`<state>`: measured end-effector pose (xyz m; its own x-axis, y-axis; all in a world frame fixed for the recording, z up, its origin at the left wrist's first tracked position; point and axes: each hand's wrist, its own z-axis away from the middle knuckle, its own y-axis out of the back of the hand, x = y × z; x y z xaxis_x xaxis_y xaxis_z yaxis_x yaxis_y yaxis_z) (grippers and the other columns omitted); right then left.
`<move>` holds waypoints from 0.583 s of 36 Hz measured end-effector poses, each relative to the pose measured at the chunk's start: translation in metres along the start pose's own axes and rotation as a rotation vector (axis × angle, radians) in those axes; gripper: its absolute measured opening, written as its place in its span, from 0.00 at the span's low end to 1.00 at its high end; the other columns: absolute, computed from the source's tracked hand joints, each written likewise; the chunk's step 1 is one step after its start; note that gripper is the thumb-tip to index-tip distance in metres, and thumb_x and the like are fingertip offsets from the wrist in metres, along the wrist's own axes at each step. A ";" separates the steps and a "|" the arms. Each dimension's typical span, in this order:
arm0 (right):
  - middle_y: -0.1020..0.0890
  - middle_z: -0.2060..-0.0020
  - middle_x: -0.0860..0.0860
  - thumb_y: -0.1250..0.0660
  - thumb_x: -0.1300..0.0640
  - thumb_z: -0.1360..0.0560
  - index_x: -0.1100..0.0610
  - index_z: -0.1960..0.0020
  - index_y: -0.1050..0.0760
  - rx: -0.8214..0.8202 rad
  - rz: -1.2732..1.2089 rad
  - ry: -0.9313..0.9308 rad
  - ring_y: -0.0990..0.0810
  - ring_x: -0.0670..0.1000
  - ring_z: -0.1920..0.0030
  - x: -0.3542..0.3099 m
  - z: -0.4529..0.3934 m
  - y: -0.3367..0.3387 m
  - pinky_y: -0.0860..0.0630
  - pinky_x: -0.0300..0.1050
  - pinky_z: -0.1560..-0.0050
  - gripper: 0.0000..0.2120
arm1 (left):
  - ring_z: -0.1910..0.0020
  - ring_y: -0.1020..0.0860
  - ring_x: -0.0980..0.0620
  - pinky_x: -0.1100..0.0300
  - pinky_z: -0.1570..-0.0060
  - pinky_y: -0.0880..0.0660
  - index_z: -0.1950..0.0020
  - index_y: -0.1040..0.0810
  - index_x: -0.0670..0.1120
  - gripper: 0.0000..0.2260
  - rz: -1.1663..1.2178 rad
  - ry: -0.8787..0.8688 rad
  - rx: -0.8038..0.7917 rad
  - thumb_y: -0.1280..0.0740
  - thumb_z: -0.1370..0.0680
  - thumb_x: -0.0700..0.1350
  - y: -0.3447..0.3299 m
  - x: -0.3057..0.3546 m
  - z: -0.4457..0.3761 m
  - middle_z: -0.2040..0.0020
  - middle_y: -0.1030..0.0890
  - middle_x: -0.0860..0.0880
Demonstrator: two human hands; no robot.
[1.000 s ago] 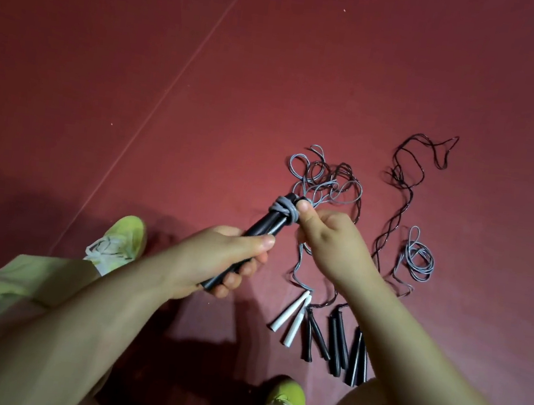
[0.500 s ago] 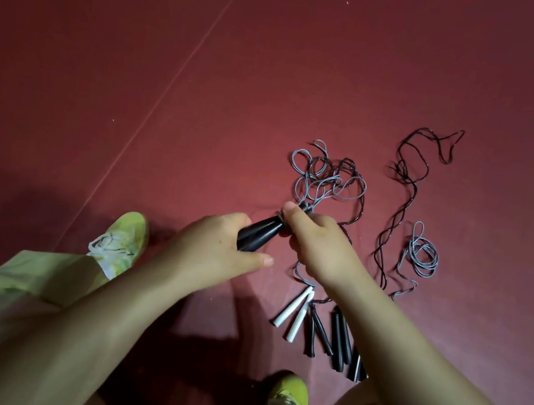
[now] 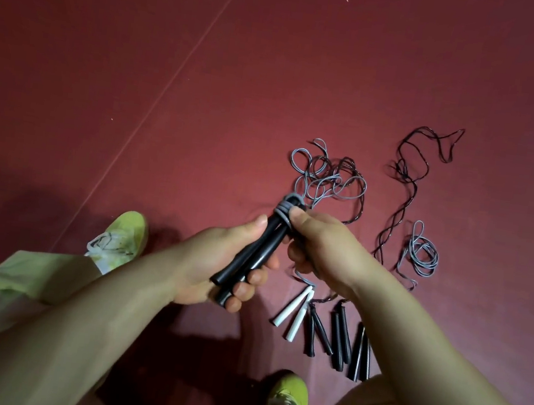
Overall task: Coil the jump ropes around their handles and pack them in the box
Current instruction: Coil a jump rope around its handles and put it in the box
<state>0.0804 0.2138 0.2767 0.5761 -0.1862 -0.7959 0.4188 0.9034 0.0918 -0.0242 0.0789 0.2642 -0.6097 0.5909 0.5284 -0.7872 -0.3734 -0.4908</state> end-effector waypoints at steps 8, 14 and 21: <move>0.31 0.83 0.43 0.42 0.50 0.18 0.60 0.63 0.30 0.008 0.066 -0.042 0.39 0.44 0.82 0.001 -0.001 0.004 0.43 0.35 0.80 0.19 | 0.77 0.33 0.52 0.62 0.75 0.34 0.54 0.25 0.41 0.24 -0.164 -0.057 0.152 0.47 0.21 0.62 -0.007 -0.002 0.001 0.72 0.29 0.49; 0.30 0.79 0.49 0.40 0.38 0.23 0.56 0.70 0.26 0.151 0.322 -0.046 0.34 0.49 0.79 0.010 -0.008 0.003 0.35 0.41 0.73 0.27 | 0.78 0.32 0.52 0.63 0.77 0.33 0.56 0.25 0.42 0.22 -0.259 -0.135 0.289 0.44 0.22 0.60 -0.005 -0.004 -0.006 0.73 0.29 0.50; 0.23 0.74 0.55 0.50 0.37 0.20 0.58 0.69 0.26 0.094 0.181 -0.094 0.31 0.50 0.79 0.012 -0.005 -0.008 0.35 0.38 0.75 0.32 | 0.70 0.28 0.46 0.54 0.67 0.31 0.57 0.25 0.43 0.25 -0.798 -0.231 0.565 0.44 0.25 0.65 0.007 -0.004 -0.014 0.68 0.25 0.47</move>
<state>0.0805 0.2057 0.2634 0.7089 -0.0629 -0.7025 0.3632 0.8864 0.2871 -0.0256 0.0840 0.2486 0.1600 0.6860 0.7098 -0.8654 -0.2484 0.4352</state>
